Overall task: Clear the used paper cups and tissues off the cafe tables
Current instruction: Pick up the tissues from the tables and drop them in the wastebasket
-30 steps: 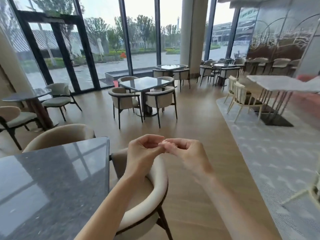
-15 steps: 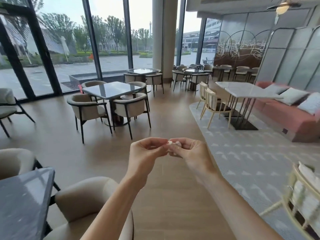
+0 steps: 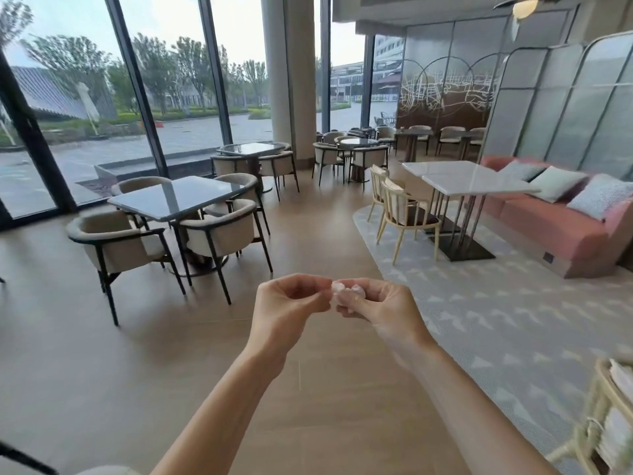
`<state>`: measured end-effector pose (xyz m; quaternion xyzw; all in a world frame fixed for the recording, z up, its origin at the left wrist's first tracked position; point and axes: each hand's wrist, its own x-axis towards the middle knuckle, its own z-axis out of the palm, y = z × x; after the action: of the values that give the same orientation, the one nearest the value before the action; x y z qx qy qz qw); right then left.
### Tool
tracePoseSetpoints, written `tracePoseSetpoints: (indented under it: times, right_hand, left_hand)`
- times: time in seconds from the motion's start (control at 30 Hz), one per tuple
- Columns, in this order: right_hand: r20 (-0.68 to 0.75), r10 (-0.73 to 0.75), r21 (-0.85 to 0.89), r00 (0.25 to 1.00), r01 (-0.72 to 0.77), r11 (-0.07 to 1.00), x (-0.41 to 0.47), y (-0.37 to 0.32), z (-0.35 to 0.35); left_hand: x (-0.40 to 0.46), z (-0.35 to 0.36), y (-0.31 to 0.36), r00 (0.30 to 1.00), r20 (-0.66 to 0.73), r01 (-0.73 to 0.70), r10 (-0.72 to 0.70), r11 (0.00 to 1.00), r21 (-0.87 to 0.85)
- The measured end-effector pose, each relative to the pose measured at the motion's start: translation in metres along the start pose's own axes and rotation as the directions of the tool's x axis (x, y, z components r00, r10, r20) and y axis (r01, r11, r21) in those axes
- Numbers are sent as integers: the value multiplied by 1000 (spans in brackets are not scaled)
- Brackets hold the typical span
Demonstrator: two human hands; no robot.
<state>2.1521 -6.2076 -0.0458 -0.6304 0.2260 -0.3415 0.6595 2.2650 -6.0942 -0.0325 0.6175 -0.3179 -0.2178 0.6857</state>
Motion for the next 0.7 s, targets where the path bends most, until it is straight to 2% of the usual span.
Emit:
tracePoseSetpoints:
  times: [0.27, 0.37, 0.7]
  right_hand:
    - [-17, 18, 67, 1000, -17, 998, 173, -1, -111]
    - [-14, 16, 68, 1000, -15, 998, 238, -7, -144]
    - [-24, 28, 102, 999, -25, 994, 426, 24, -192]
  left_hand:
    - [163, 98, -22, 991, -125, 49, -49, 999, -4]
    - [223, 132, -20, 988, -156, 11, -16, 999, -33]
    - [402, 181, -56, 985, -170, -18, 10, 999, -42]
